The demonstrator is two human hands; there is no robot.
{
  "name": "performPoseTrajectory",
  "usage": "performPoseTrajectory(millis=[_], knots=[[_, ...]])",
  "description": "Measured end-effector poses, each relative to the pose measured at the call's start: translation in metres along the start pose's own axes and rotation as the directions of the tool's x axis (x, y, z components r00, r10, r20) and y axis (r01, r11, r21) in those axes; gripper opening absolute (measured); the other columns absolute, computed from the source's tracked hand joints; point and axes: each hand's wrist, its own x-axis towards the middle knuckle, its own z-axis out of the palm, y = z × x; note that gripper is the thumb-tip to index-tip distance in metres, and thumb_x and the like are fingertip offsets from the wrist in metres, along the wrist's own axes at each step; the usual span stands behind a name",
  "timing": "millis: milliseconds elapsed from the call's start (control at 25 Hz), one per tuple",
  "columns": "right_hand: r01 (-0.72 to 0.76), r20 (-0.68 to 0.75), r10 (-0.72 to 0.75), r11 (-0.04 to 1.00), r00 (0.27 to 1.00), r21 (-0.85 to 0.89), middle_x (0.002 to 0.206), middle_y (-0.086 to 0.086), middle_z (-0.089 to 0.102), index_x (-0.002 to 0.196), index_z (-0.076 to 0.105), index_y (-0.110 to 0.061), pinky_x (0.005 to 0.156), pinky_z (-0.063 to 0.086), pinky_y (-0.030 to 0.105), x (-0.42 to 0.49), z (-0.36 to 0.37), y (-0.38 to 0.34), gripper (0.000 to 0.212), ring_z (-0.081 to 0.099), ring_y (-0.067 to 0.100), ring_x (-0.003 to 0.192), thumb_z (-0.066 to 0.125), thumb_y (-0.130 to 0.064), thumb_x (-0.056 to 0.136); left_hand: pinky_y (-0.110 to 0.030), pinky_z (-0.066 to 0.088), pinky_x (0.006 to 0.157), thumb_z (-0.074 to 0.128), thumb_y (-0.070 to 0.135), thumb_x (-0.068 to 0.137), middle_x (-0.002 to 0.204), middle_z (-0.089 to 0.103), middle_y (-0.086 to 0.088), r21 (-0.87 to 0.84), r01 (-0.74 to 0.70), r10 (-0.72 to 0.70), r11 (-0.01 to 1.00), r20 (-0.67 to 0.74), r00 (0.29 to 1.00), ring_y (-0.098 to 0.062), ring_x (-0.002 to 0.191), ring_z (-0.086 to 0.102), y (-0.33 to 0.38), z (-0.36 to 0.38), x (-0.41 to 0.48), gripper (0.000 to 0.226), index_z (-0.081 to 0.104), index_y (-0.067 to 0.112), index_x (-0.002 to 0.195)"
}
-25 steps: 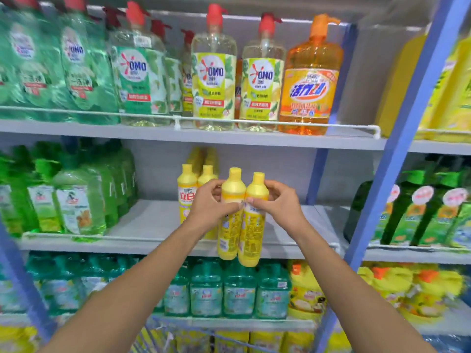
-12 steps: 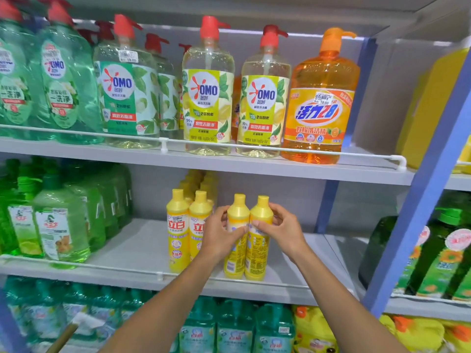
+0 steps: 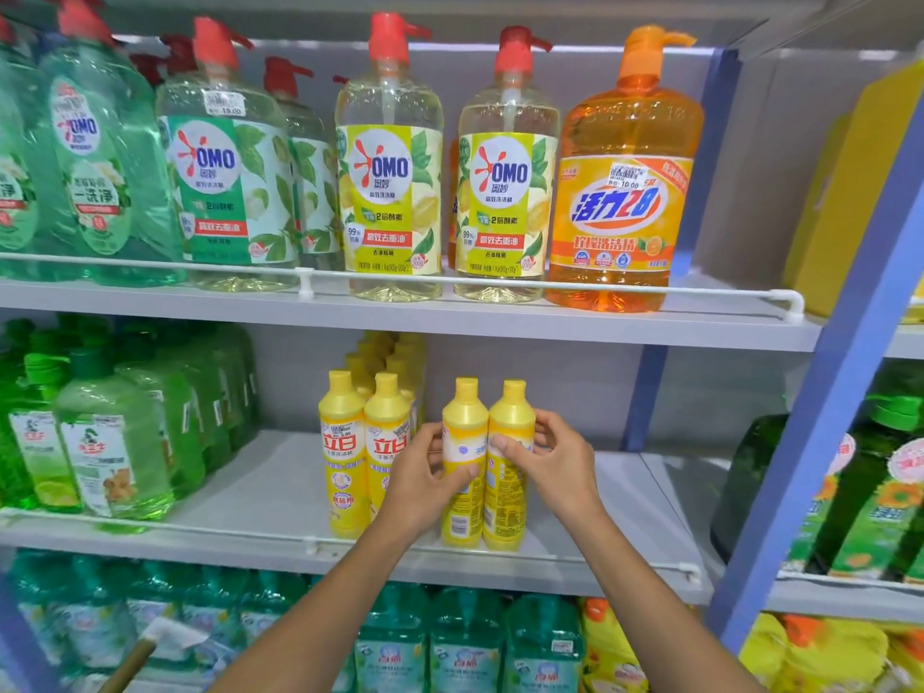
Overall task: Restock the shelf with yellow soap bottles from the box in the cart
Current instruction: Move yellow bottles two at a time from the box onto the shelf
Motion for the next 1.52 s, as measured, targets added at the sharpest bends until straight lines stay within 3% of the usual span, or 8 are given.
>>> performPoseTrajectory(millis=[160,280,400,600,840,1000,1320,1520], knots=[[-0.025,0.108,0.019,0.999,0.994,0.046,0.118,0.001,0.074,0.126,0.060,-0.015,0.086,0.059,0.026,0.002,-0.015,0.008,0.048,0.072,0.013,0.109,0.082,-0.021,0.083,-0.026,0.059,0.079,0.089,0.033,0.071,0.105,0.069,0.008,0.136,0.028,-0.016,0.990,-0.089,0.996,-0.005,0.097,0.067,-0.003,0.014,0.005,0.050,0.060,0.025,0.110],[-0.024,0.074,0.020,0.998,0.997,0.050,0.116,-0.006,0.073,0.125,0.063,-0.016,0.080,0.058,0.019,-0.005,-0.011,0.004,0.052,0.071,0.004,0.104,0.087,-0.019,0.079,-0.030,0.057,0.081,0.086,0.046,0.069,0.104,0.063,0.007,0.211,0.013,0.007,0.977,-0.095,0.995,-0.007,0.097,0.062,-0.011,0.019,0.007,0.050,0.062,0.031,0.110],[-0.027,0.059,0.026,0.999,0.998,0.018,0.110,-0.005,0.074,0.121,0.064,-0.017,0.077,0.056,0.016,-0.002,-0.012,0.002,0.052,0.072,0.000,0.098,0.089,-0.014,0.076,-0.026,0.056,0.089,0.084,0.038,0.076,0.114,0.065,0.007,0.154,0.045,-0.041,0.987,-0.030,0.999,-0.007,0.105,0.063,-0.010,0.014,0.004,0.050,0.061,0.031,0.120],[-0.013,0.274,0.010,1.000,0.962,0.011,0.128,-0.001,0.071,0.137,0.057,-0.014,0.098,0.054,0.026,0.003,-0.031,0.007,0.050,0.066,0.013,0.120,0.075,-0.016,0.090,-0.013,0.054,0.082,0.082,0.011,0.081,0.117,0.070,0.006,0.079,0.062,-0.069,0.995,0.088,0.994,-0.006,0.108,0.067,-0.008,0.002,-0.001,0.051,0.059,0.015,0.127],[-0.016,0.121,0.018,1.000,0.993,-0.014,0.122,-0.002,0.072,0.134,0.058,-0.017,0.094,0.058,0.030,-0.003,-0.011,0.012,0.064,0.070,0.011,0.112,0.088,-0.022,0.078,-0.036,0.060,0.077,0.088,0.047,0.061,0.099,0.069,0.009,0.211,0.087,-0.066,0.973,-0.105,0.992,-0.009,0.091,0.067,-0.012,0.017,0.008,0.058,0.059,0.024,0.105],[-0.083,0.271,0.076,0.996,0.960,0.017,0.130,-0.002,0.070,0.145,0.049,-0.019,0.100,0.055,0.035,0.000,-0.028,0.014,0.064,0.066,0.014,0.121,0.078,-0.023,0.088,-0.026,0.057,0.090,0.086,0.022,0.076,0.114,0.069,0.009,0.102,0.100,-0.102,0.990,0.010,0.995,-0.008,0.108,0.066,-0.019,0.014,0.000,0.052,0.056,0.025,0.118],[-0.086,0.107,0.085,0.996,0.991,0.003,0.122,-0.005,0.072,0.130,0.058,-0.020,0.100,0.057,0.040,-0.010,-0.009,0.029,0.065,0.068,0.010,0.114,0.091,-0.029,0.073,-0.027,0.058,0.083,0.090,0.026,0.072,0.102,0.067,0.016,0.138,0.098,-0.081,0.986,-0.122,0.989,0.001,0.094,0.065,-0.027,0.026,0.005,0.054,0.055,0.025,0.112],[-0.159,0.145,0.211,0.938,0.967,-0.309,0.119,-0.015,0.064,0.131,0.052,-0.025,0.078,0.054,0.010,-0.040,-0.012,0.050,0.072,0.065,-0.004,0.100,0.092,-0.037,0.071,-0.029,0.060,0.085,0.087,0.017,0.073,0.101,0.070,0.014,0.217,0.161,-0.164,0.963,-0.001,0.986,0.001,0.092,0.068,-0.047,0.025,-0.005,0.054,0.057,0.024,0.117]])
